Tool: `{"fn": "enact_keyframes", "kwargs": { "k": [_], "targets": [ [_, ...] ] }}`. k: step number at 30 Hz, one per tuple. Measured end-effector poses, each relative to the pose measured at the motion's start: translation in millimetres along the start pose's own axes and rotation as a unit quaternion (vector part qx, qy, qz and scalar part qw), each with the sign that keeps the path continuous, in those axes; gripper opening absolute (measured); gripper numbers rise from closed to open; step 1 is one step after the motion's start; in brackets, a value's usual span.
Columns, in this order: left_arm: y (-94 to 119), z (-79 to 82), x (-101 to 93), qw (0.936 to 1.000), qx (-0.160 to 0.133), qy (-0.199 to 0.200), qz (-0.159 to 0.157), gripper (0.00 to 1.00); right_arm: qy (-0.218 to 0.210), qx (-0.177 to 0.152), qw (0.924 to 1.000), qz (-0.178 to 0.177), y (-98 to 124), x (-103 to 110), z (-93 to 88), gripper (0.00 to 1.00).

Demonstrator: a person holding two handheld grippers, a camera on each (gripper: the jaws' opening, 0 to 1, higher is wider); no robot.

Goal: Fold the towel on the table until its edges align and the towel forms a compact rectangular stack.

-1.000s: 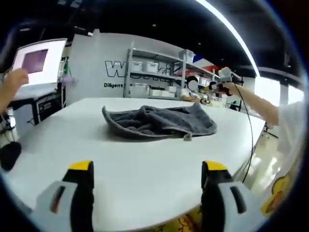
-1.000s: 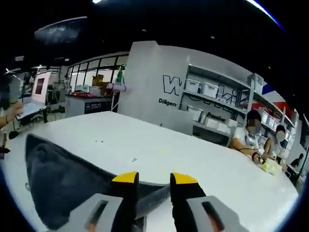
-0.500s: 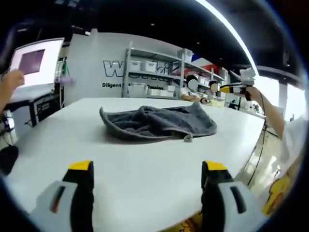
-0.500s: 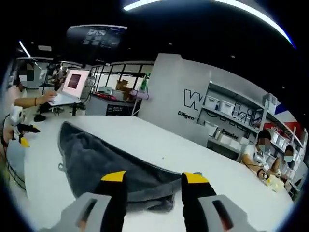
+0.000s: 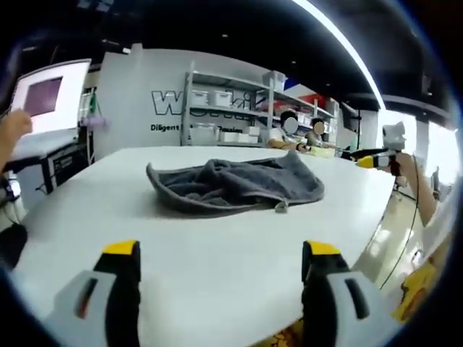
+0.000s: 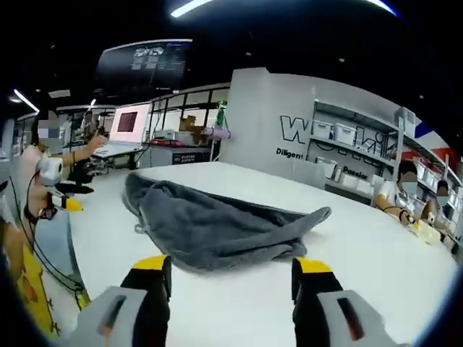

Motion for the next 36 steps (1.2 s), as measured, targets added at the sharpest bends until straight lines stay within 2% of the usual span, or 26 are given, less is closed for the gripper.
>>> {"fn": "enact_keyframes", "kwargs": {
  "k": [3, 6, 15, 27, 36],
  "targets": [
    [1, -0.4, 0.9, 1.0, 0.001, 0.0, 0.0, 0.97, -0.022, -0.006, 0.9997, 0.003, 7, 11, -9.8, 0.74],
    [1, -1.0, 2.0, 1.0, 0.003, 0.0, 0.002, 0.97, -0.03, -0.002, 0.9996, -0.001, 11, 19, -16.7, 0.8],
    [1, -2.2, -0.4, 0.9999, 0.011, -0.008, -0.006, 0.97, -0.049, 0.001, 0.9986, -0.017, 15, 30, -30.6, 0.91],
    [0, -3.0, -2.7, 0.9998, 0.015, -0.009, -0.008, 0.97, -0.072, -0.006, 0.9973, -0.017, 19, 35, -33.4, 0.99],
    [-2, -1.8, -2.3, 0.9997, 0.019, -0.014, -0.009, 0.97, -0.071, -0.001, 0.9973, -0.018, 17, 36, -32.4, 0.99]
  ]
}}
Point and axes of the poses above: the point that each gripper's makers call its tool centre point, and the gripper's own axes: y roughly backward along the fingers, x roughly to its left, z roughly out of its top, the point moved 6 cm from there along y, roughly backward along the fingers, and after that the axes turned 4 degrees about -x, right-handed, at the moved point
